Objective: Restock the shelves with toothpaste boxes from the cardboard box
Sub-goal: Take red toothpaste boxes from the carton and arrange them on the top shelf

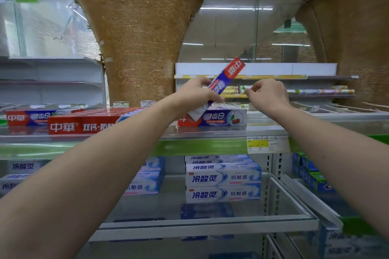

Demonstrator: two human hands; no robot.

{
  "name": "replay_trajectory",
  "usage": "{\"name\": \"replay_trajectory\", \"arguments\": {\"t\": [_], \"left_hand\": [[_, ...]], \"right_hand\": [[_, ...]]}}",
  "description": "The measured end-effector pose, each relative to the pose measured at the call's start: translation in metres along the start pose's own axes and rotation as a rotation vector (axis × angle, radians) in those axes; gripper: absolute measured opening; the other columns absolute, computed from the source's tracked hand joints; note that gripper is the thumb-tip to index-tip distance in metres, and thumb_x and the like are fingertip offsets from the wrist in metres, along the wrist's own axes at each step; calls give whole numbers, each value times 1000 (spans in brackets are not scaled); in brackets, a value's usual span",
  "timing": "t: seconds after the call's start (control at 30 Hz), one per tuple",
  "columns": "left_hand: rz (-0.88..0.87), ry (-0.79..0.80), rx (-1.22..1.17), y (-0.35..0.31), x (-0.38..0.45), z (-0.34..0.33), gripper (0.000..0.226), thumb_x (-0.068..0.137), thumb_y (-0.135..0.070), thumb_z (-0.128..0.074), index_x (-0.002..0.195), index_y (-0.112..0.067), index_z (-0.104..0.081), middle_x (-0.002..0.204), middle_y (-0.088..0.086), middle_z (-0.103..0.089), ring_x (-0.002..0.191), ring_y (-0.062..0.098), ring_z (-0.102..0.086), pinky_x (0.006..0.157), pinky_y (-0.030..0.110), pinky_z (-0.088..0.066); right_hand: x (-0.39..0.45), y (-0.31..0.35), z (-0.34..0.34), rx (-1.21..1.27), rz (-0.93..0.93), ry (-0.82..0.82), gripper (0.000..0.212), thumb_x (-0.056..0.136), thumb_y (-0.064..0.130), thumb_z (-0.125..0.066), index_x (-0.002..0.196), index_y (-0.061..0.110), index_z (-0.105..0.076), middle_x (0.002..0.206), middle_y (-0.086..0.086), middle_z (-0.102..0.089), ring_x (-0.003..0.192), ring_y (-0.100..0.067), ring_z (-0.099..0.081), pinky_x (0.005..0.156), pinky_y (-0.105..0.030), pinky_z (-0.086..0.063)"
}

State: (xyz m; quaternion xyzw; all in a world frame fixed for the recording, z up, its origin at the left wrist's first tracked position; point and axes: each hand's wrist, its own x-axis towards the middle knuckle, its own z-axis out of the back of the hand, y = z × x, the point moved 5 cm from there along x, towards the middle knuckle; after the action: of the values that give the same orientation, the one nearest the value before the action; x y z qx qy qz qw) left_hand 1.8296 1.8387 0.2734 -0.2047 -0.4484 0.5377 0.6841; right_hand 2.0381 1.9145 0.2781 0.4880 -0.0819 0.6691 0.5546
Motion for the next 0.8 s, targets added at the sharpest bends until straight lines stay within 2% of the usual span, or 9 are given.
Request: {"name": "replay_trajectory", "arguments": {"t": [0.1,0.17,0.27,0.33,0.43,0.5,0.57,0.67,0.8], "left_hand": [[98,-27,-224,0,2,-12,59,78,-22,-85,123,-3,-53,100,11,-72,77,23,-74,60,31,-57],[130,-102,-373,2,4,-19,71,74,-22,-89,126,-3,-45,103,12,-70,80,24,-73,59,33,-59],[131,-248,-474,8,6,-20,82,72,-21,-91,125,-16,-29,111,10,-62,89,24,-70,74,43,-62],[66,-284,-492,10,9,-15,93,71,-16,-91,133,-22,-22,114,7,-59,94,24,-69,81,47,-61],[-25,-329,-564,9,14,9,131,62,-10,-95,152,-39,-4,127,8,-56,105,27,-66,90,54,-56],[-46,-365,-587,7,15,29,145,56,-8,-96,153,-50,3,138,10,-48,109,29,-63,89,54,-57],[-51,-422,-446,4,10,50,142,52,-15,-100,154,-46,-6,147,9,-37,115,28,-58,87,50,-60],[-95,-434,10,-2,0,73,118,51,-30,-100,147,-26,-33,148,2,-26,124,20,-44,91,41,-59],[-96,-271,437,0,-7,79,96,54,-32,-99,133,-22,-45,132,0,-44,120,19,-51,90,38,-58]], "right_hand": [[-1,5,-3,11,6,18,32,91,47,-60,97,19,-74,98,-4,-72,95,-26,-62,74,-32,-47],[-4,7,-7,9,15,50,31,92,48,-59,94,21,-75,95,-3,-73,95,-26,-62,73,-32,-45],[-7,11,-8,0,29,61,30,92,47,-59,92,22,-75,93,-1,-72,91,-23,-59,71,-31,-37],[-8,14,-6,21,33,51,30,92,47,-60,92,21,-75,93,0,-72,89,-21,-58,71,-30,-36],[-7,16,-4,30,46,37,31,92,47,-60,94,20,-76,95,0,-72,91,-20,-59,72,-30,-36],[-7,16,-4,39,50,36,32,92,46,-60,96,18,-76,97,0,-72,90,-19,-57,73,-29,-36],[-8,16,-4,54,46,37,33,93,46,-60,98,17,-76,98,0,-72,88,-18,-53,74,-29,-36],[-11,15,-3,61,45,39,34,94,45,-59,99,16,-75,99,-1,-72,88,-18,-53,76,-30,-35],[-14,17,-2,43,37,50,32,94,45,-59,96,17,-74,97,0,-71,88,-19,-55,76,-31,-36]]}}
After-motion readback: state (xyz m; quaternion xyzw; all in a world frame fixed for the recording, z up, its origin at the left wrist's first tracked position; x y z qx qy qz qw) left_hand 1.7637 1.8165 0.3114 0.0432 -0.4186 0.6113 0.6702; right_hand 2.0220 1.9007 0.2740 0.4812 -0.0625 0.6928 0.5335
